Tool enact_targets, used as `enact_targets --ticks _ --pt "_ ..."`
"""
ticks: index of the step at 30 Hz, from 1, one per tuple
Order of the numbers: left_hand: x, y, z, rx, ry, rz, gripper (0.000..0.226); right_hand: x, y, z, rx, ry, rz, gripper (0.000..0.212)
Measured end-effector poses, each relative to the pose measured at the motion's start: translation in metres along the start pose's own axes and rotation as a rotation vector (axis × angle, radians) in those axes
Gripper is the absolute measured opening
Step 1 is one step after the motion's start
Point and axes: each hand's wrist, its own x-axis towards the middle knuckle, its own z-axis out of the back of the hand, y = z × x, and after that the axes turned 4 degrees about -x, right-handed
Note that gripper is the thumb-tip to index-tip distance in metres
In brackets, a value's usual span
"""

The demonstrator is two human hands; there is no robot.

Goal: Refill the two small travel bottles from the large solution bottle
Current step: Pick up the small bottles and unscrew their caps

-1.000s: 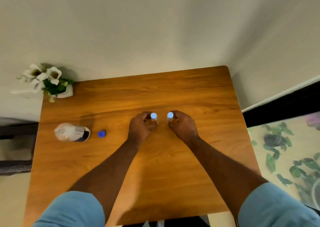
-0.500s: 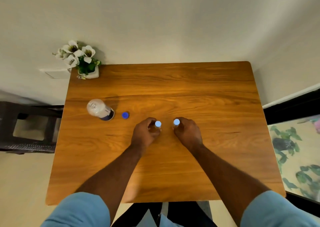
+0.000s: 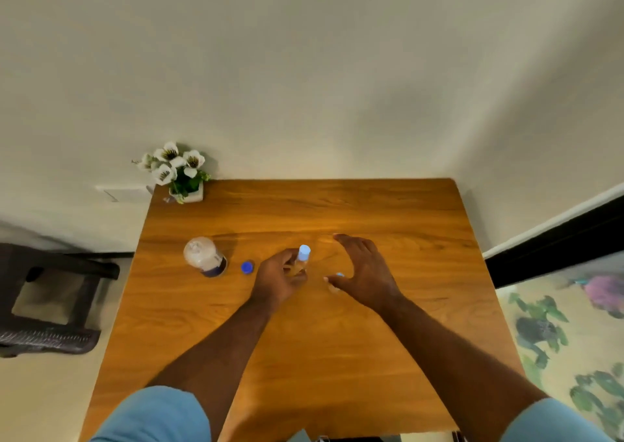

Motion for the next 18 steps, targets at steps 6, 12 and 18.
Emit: enact_targets --ticks 6,12,18 --pt "0.025 -0.081 0.042 -0.14 -0.065 -0.183 0.037 0.039 0.076 0.106 0.098 -0.16 0.116 0.052" --pt "0.041 -0.183 0.088 -0.243 -0.074 -0.43 0.033 0.062 0.144 0.2 0.153 -0.324 0.204 0.017" --pt "0.045 -0.291 0.134 -0.339 -0.056 -0.544 0.032 0.064 0.181 0.297 0.259 -0.497 0.246 0.012"
